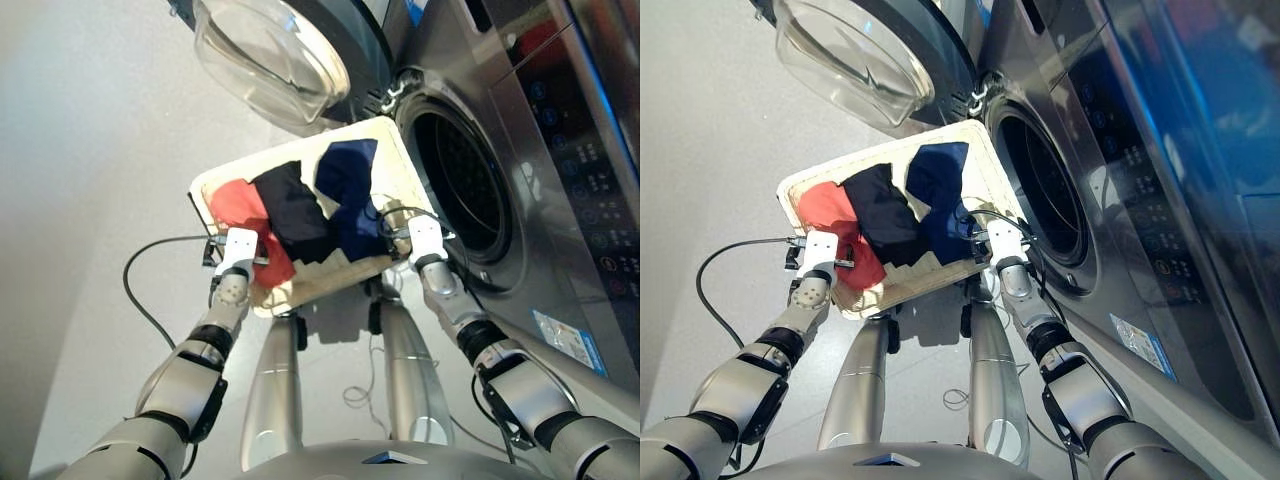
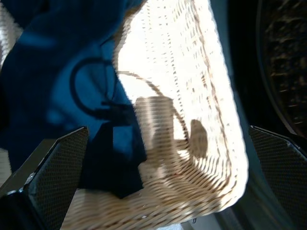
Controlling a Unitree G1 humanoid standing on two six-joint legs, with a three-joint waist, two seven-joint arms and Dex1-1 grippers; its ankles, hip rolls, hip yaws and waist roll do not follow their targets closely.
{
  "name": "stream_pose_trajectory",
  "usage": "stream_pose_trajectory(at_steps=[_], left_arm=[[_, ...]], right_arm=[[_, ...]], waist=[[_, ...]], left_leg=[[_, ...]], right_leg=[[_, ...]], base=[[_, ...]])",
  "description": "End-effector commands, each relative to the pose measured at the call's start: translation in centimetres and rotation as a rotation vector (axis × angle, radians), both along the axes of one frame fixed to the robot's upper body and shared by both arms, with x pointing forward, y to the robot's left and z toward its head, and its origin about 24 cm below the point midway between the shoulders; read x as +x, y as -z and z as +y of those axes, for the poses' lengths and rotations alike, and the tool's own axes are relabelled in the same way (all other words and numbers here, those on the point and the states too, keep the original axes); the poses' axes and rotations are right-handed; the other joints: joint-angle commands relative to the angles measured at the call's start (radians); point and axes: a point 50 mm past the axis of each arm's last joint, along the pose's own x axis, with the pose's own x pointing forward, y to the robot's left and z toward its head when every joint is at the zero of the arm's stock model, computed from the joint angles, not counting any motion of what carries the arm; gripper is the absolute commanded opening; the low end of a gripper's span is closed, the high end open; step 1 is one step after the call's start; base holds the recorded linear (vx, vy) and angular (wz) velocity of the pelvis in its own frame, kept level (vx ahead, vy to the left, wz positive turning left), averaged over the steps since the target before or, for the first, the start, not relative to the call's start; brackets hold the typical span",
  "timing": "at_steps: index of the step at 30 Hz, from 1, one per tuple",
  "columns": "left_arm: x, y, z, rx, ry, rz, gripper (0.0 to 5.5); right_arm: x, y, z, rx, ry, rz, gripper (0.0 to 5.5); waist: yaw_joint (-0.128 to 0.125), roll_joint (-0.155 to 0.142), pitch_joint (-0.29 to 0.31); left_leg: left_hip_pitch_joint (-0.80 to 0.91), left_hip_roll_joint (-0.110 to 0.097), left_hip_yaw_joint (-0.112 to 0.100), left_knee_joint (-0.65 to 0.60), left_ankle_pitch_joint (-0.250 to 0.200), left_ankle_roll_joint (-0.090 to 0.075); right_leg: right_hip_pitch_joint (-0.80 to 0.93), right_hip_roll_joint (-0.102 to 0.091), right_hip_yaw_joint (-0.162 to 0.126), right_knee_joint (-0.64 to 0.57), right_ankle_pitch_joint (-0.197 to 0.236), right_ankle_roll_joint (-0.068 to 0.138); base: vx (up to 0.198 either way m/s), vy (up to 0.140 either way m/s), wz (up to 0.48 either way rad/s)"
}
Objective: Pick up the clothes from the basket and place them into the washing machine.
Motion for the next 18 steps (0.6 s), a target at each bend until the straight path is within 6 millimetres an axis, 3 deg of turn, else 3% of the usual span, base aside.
stream_pose_trajectory(at_steps=[1, 4, 5, 18], left_arm=[[-0.1, -0.7, 2.9, 0.099, -0.098, -0.008, 5.50], [0.1, -1.0, 3.2, 0.063, -0.113, -0.012, 5.50], [0.2, -1.1, 3.2, 0.068, -0.112, -0.011, 5.50], [1.1, -2.8, 5.2, 0.105, -0.157, 0.002, 5.50]], right_arm=[[0.4, -2.0, 1.9, 0.056, -0.071, -0.107, 5.50], [0.6, -2.5, 1.9, 0.063, -0.082, -0.120, 5.50], [0.6, -2.7, 1.9, 0.062, -0.085, -0.128, 5.50], [1.3, -5.6, 2.6, 0.119, -0.140, -0.228, 5.50]], waist=[[-0.026, 0.015, -0.026], [-0.029, 0.019, -0.027], [-0.025, 0.022, -0.027], [-0.038, 0.026, -0.021]], left_leg=[[-0.067, -0.019, 0.014, 0.033, -0.017, 0.053], [-0.103, -0.021, 0.016, 0.045, -0.015, 0.054], [-0.098, -0.014, 0.012, 0.050, -0.046, 0.049], [-0.237, -0.017, 0.010, 0.132, -0.063, 0.057]], right_leg=[[-0.038, -0.006, -0.012, -0.040, 0.071, 0.066], [-0.072, -0.008, -0.008, -0.038, 0.081, 0.067], [-0.069, -0.002, -0.006, -0.030, 0.058, 0.074], [-0.192, 0.001, -0.002, 0.021, 0.064, 0.072]], base=[[0.000, 0.000, 0.000], [0.000, 0.000, 0.000], [0.000, 0.000, 0.000], [0.000, 0.000, 0.000]])
